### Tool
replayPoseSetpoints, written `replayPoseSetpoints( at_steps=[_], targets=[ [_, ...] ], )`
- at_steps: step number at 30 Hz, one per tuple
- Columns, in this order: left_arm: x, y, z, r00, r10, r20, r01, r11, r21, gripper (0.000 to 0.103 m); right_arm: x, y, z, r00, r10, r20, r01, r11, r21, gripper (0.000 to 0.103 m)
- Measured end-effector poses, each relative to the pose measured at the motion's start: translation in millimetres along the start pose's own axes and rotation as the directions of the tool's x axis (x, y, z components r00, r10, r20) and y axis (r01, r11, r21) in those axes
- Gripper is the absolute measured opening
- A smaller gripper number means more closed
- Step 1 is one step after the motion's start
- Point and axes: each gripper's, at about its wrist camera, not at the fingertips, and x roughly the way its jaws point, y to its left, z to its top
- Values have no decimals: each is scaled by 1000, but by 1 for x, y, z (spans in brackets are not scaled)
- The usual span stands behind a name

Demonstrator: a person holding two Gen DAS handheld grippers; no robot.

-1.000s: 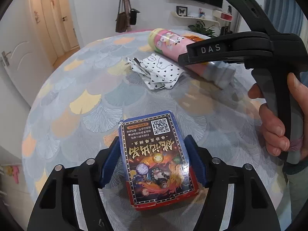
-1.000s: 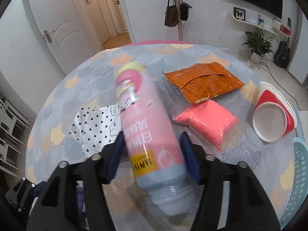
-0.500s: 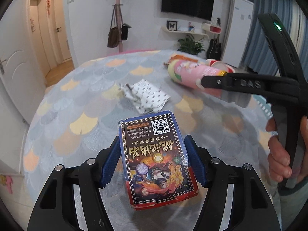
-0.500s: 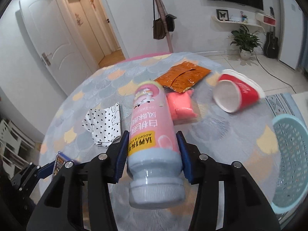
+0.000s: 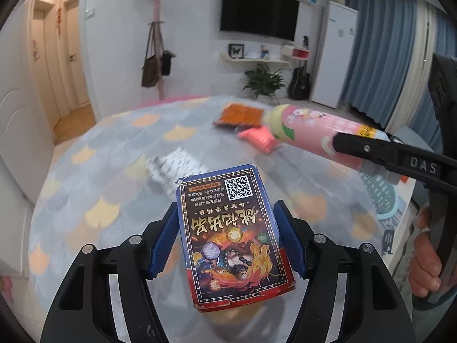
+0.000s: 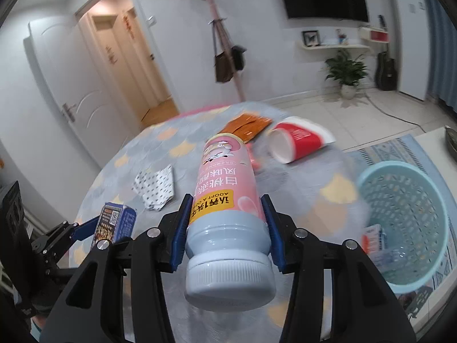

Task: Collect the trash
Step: 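Carry the snack box and spray bottle over the basket and release both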

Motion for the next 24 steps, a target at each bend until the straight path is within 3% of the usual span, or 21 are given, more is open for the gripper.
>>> replayPoseSetpoints(
  at_steps=[11, 17, 24],
  targets=[
    [23, -78, 57, 988, -144, 57, 136, 982, 132, 64, -56, -90, 1, 972, -206, 109, 188, 970, 157, 44],
    [57, -125, 78, 974, -227, 5, 223, 960, 168, 64, -66, -139, -7, 950, -296, 101, 264, 933, 244, 44],
    [105, -170, 88, 953, -290, -88, 301, 937, 175, 64, -55, -187, -22, 923, -385, 28, 355, 875, 331, 44]
  ],
)
